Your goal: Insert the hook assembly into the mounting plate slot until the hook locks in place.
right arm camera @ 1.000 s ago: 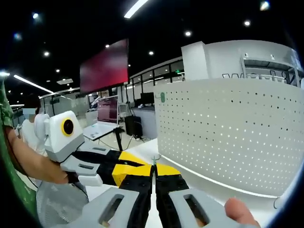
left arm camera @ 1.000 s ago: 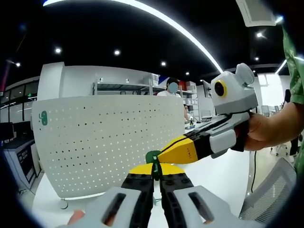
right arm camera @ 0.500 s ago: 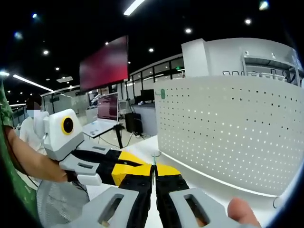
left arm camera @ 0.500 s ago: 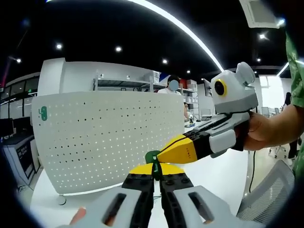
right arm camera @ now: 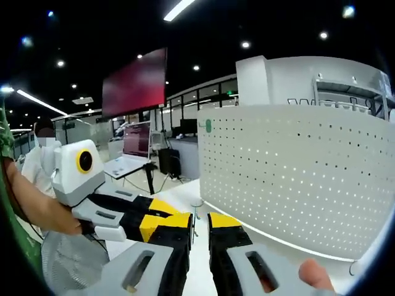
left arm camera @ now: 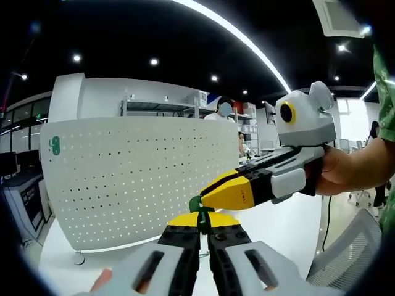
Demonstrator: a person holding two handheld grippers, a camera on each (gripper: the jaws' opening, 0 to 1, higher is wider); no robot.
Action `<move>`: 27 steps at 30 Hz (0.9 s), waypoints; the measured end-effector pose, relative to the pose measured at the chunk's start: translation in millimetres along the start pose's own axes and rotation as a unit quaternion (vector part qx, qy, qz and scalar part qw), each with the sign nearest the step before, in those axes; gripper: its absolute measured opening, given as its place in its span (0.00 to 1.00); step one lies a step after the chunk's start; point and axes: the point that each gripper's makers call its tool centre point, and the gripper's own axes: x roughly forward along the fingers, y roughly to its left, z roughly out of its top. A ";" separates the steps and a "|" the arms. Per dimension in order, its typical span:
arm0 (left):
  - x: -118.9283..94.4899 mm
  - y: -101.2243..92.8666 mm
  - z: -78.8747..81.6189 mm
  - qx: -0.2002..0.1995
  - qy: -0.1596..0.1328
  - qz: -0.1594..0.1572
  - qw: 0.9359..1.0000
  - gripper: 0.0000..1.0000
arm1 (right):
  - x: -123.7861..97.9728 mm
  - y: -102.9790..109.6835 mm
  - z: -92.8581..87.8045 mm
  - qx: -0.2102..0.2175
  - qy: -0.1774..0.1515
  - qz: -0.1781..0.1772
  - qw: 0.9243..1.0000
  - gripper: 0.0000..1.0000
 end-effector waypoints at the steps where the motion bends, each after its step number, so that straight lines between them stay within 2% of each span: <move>1: 0.1 0.4 -0.1 -0.001 0.000 0.001 1.000 0.02 | -0.2 0.1 0.0 0.000 0.000 0.000 1.000 0.09; 14: -1.2 11.3 2.1 -0.003 0.000 0.017 1.000 0.02 | -5.4 -5.9 1.4 -0.021 -0.006 -0.008 1.000 0.14; 27: -3.9 24.8 7.7 -0.004 -0.001 0.035 0.999 0.02 | -10.5 -15.7 -0.7 -0.018 -0.007 -0.020 1.000 0.26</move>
